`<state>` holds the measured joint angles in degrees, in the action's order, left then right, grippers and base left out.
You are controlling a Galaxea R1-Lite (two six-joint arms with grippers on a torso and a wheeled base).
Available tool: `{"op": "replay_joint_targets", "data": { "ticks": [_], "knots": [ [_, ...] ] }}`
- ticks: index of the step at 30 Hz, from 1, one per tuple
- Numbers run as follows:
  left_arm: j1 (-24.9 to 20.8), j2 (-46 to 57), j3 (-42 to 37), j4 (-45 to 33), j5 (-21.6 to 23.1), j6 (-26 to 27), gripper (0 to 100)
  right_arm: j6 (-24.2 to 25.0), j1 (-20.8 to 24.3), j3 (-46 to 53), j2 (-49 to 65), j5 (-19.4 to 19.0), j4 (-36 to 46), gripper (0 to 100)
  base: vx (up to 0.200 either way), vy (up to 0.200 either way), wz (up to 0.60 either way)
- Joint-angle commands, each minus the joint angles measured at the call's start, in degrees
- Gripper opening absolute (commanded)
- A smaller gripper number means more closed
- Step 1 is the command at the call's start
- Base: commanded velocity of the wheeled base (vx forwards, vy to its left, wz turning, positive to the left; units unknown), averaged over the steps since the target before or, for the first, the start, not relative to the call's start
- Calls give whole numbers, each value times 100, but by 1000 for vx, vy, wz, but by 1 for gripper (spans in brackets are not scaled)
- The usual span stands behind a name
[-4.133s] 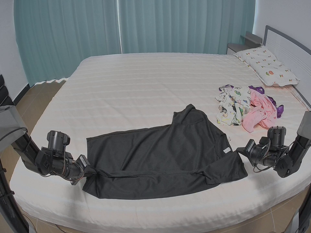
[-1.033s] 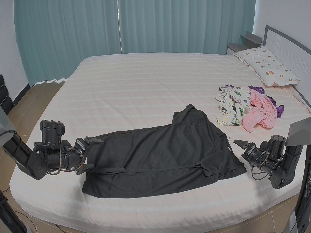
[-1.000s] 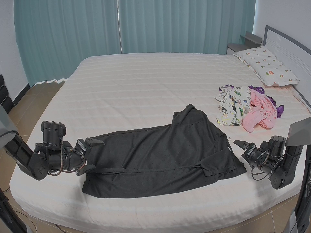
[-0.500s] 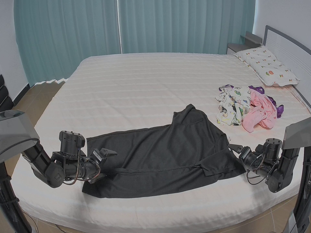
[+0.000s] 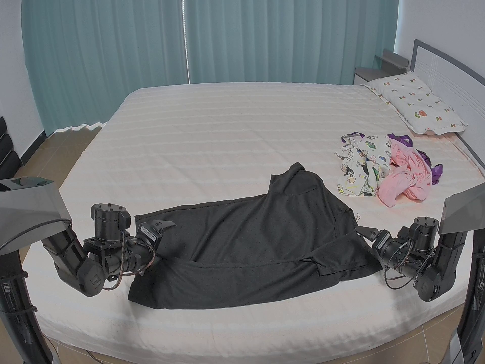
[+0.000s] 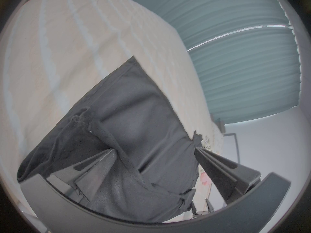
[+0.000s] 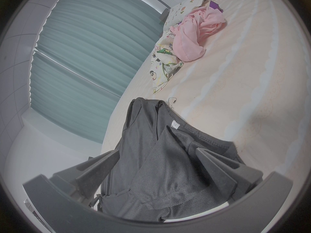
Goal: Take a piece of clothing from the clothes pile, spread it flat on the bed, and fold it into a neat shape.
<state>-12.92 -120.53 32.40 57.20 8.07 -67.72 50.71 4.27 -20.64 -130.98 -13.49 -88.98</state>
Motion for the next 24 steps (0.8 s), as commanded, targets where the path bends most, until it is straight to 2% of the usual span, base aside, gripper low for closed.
{"op": "replay_joint_targets", "data": {
  "ticks": [1,5,9,12,15,16,20,24],
  "knots": [
    [123,-182,-182,529,-86,-171,100,0,4,-2,-16,-4,-67,100,0,0,0],
    [325,-340,-182,863,-324,-145,100,0,4,7,-24,-4,-67,100,0,0,0],
    [580,-278,-340,1004,-201,-145,100,0,-5,7,-24,5,-67,100,0,0,0],
    [730,-32,-419,933,98,-31,100,-9,-5,7,-60,5,-67,100,0,0,0],
    [862,152,-551,846,406,250,100,0,-5,7,-60,5,-67,100,0,0,0],
    [967,240,-595,793,555,505,100,0,-5,7,-60,14,-67,100,0,0,0],
    [1187,249,-604,687,626,997,100,-9,-5,16,-60,22,-67,100,0,0,0],
    [1213,275,-753,160,889,1894,100,-9,-5,42,-60,22,-67,100,0,0,0]
  ]
}}
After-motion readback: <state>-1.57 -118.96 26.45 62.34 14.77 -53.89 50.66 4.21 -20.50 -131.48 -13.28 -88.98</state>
